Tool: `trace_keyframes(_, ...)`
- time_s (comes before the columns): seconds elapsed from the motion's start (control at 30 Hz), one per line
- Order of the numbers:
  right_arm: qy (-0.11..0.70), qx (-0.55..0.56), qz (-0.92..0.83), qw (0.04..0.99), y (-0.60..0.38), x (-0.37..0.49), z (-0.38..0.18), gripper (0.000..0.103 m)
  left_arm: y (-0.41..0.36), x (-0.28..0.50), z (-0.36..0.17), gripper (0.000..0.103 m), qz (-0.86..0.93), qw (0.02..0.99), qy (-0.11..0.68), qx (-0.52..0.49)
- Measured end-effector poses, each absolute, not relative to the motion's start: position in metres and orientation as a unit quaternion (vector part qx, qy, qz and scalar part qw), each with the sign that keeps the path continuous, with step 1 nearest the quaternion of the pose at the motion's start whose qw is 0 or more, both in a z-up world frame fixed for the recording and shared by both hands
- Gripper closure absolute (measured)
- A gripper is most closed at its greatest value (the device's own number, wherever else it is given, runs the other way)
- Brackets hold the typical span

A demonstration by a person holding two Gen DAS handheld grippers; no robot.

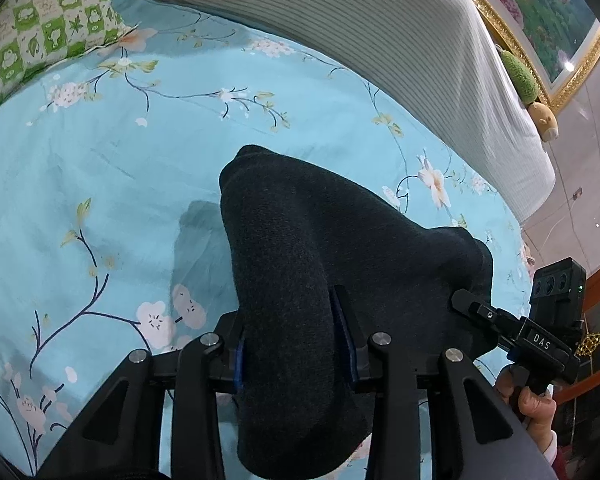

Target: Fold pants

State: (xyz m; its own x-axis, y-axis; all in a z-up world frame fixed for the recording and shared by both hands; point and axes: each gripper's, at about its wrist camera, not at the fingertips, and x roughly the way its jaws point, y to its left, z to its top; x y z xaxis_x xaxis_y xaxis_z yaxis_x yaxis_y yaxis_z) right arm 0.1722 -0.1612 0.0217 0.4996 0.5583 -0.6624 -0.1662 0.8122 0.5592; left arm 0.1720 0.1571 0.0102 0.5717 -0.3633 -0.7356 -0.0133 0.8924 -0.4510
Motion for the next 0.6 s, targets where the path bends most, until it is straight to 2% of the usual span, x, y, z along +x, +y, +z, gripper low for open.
trace_keyframes(0.23, 0.453, 0.211, 0.210, 0.840, -0.161, 0.172, 0.015, 0.051, 0.160, 0.170, 0.003, 0.054, -0.093, 0.862, 0.453, -0.208)
trace_keyframes(0.3, 0.453, 0.208, 0.210, 0.841, -0.160, 0.171, 0.016, 0.050, 0.160, 0.169, 0.004, 0.045, -0.085, 0.864, 0.453, -0.200)
trace_keyframes(0.6, 0.448, 0.195, 0.186, 0.853, -0.159, 0.160, 0.022, 0.044, 0.163, 0.156, 0.007, 0.032, -0.059, 0.872, 0.449, -0.185)
